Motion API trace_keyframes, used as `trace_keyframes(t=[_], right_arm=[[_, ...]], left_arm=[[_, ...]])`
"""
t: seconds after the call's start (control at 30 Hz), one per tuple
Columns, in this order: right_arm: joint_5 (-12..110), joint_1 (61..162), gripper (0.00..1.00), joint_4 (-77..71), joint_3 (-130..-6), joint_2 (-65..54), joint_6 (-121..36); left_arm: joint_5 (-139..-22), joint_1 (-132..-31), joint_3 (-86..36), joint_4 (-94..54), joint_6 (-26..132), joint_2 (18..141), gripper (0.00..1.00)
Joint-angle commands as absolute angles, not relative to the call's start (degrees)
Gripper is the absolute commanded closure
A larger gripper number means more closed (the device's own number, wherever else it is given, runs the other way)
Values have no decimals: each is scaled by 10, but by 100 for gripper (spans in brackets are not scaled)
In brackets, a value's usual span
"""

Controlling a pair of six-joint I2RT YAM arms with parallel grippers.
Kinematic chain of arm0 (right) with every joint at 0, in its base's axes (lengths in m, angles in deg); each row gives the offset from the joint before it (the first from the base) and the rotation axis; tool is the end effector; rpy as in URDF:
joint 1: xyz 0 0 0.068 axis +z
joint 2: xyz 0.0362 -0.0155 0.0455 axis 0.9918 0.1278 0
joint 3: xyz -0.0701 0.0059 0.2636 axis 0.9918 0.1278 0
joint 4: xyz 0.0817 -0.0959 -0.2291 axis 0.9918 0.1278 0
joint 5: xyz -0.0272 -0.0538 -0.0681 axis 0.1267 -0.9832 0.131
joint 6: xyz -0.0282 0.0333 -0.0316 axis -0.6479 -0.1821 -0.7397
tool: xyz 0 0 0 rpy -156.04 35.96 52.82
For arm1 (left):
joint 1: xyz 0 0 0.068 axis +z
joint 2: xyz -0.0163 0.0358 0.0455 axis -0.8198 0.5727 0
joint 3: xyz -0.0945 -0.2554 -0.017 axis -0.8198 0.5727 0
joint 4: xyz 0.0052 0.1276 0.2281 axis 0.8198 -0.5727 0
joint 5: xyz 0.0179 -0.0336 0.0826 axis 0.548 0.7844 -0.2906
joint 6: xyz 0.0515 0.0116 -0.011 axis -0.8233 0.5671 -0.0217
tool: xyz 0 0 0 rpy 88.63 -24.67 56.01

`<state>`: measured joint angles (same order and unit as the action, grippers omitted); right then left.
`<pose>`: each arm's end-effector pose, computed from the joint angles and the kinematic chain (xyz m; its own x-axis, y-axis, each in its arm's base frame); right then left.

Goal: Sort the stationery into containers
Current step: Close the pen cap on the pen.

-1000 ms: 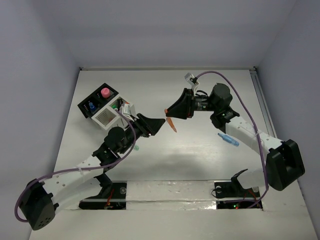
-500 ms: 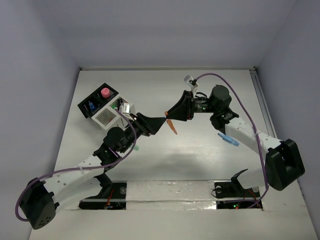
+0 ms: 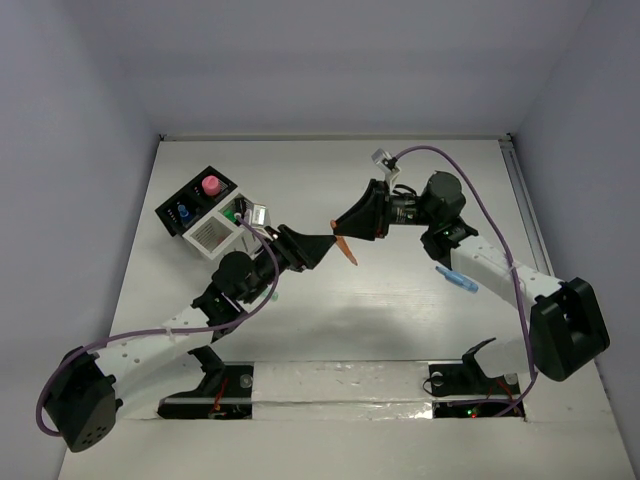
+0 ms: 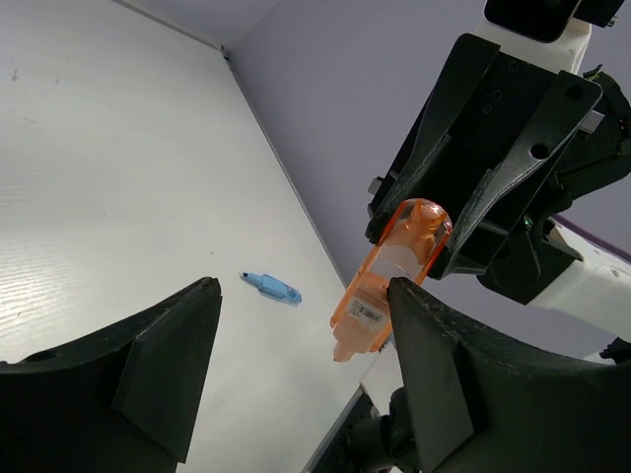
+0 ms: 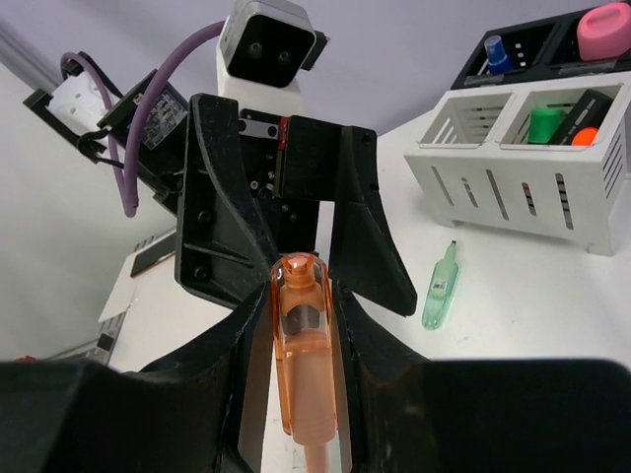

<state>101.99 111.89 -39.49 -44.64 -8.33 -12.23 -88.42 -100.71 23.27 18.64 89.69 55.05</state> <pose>0.2501 0.1754 0.3345 -0.4786 0.0768 -0.8747 -0.8780 -0.0390 0.4770 0.1445 -0.1481 0.2860 -0.4265 -0.6288 -0.6502 0.6004 0.3409 -0.7234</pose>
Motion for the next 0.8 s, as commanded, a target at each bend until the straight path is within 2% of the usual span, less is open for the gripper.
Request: trace_keyframes(t=[0.0, 0.43, 0.77], right_arm=[[1024, 1125, 100, -442, -451, -81, -116], [960, 1125, 100, -378, -529, -103, -161], [906, 1125, 100, -347, -522, -123, -171]], left_arm=[[-862, -1009, 215, 218, 894, 548, 35], [-841, -1015, 286, 193, 911, 529, 36], [-874, -1015, 308, 136, 900, 454, 35]])
